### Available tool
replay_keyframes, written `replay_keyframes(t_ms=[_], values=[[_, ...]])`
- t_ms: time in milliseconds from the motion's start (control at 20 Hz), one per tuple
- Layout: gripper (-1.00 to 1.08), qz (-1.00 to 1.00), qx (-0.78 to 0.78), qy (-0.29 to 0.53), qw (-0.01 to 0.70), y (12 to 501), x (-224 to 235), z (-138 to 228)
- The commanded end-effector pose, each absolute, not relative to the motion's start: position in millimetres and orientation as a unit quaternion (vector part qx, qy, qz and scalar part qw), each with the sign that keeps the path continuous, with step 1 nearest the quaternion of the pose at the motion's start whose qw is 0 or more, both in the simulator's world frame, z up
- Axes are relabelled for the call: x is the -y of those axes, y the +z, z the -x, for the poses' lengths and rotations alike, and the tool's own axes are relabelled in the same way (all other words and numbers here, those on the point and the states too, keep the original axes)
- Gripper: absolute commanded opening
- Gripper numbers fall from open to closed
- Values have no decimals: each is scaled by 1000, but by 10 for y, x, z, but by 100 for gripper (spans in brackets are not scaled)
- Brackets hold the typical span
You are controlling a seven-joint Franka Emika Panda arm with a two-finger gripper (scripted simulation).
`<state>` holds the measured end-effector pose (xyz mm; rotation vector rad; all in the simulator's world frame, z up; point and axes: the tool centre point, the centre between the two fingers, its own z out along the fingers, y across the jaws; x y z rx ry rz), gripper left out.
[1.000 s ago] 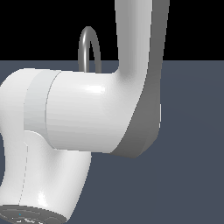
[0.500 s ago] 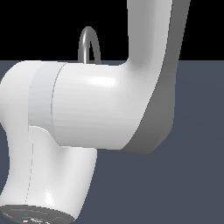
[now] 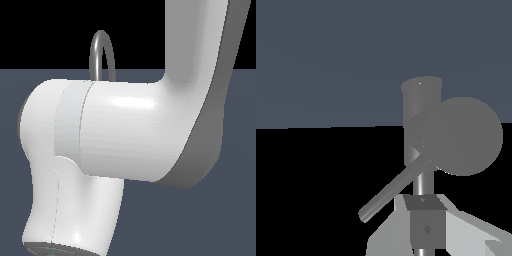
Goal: Turn on the faucet by rotating a designated handle.
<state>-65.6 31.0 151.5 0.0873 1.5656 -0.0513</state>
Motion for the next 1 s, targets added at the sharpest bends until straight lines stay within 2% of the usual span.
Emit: replay_keyframes(t_ms=[0, 50, 950], values=[[-100, -17, -707, -19, 706, 1460, -56, 638], [-100, -47, -705, -32, 707, 1511, -212, 661], [-100, -22, -707, -22, 707, 1088, 47, 648]])
